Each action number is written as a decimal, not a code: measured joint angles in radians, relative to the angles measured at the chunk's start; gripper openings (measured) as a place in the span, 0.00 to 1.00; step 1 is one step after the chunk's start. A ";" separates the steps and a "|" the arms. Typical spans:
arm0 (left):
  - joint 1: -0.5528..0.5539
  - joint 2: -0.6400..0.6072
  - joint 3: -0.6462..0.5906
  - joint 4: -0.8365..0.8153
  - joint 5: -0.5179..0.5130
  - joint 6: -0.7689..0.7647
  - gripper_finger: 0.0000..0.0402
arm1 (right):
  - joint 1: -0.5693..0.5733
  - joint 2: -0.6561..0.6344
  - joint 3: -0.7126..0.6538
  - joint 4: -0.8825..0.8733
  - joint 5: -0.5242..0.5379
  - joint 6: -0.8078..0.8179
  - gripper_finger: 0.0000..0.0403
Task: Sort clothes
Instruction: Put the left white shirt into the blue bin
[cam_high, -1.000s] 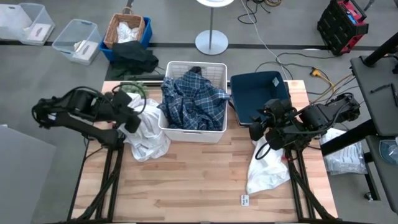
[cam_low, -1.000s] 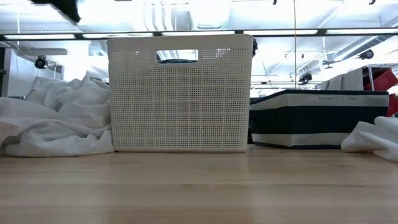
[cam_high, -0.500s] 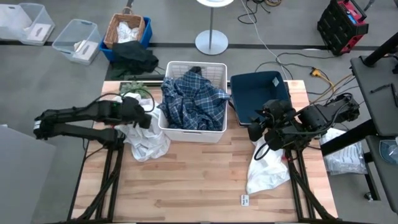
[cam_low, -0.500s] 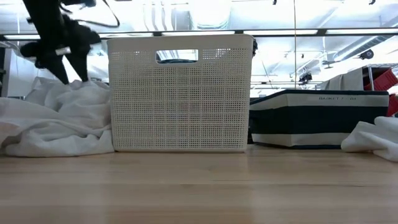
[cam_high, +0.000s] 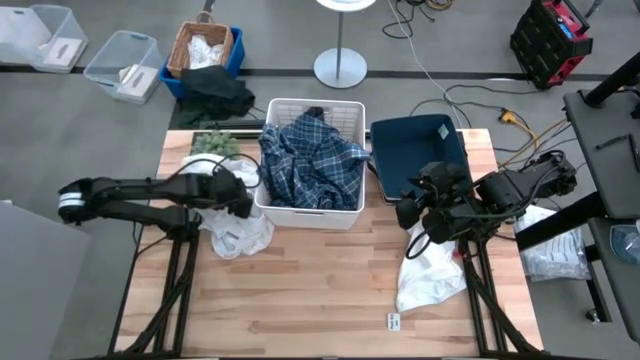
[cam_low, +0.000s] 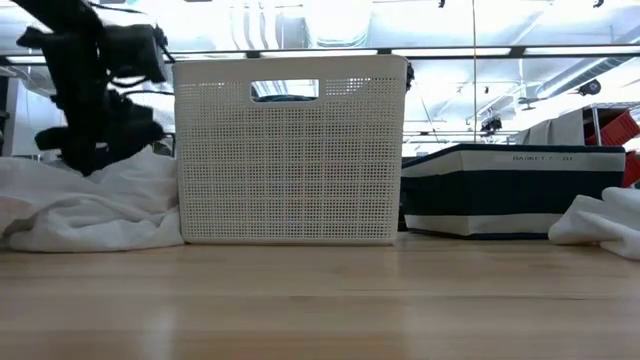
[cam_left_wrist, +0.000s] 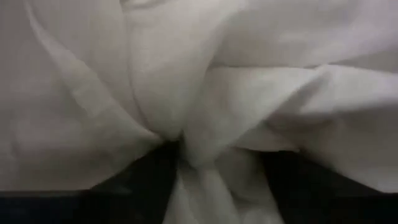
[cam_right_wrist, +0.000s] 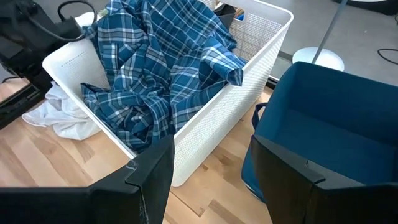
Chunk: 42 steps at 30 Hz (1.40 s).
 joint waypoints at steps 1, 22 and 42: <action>0.000 0.005 -0.014 0.008 0.001 -0.003 0.49 | 0.000 0.000 0.000 0.000 0.000 0.000 0.50; -0.142 -0.107 0.773 -0.547 0.261 0.068 0.00 | -0.001 0.000 0.000 0.094 0.014 -0.111 0.50; -0.371 0.144 1.191 -0.011 0.260 0.334 0.00 | -0.134 0.296 0.136 1.351 -0.308 -1.143 0.67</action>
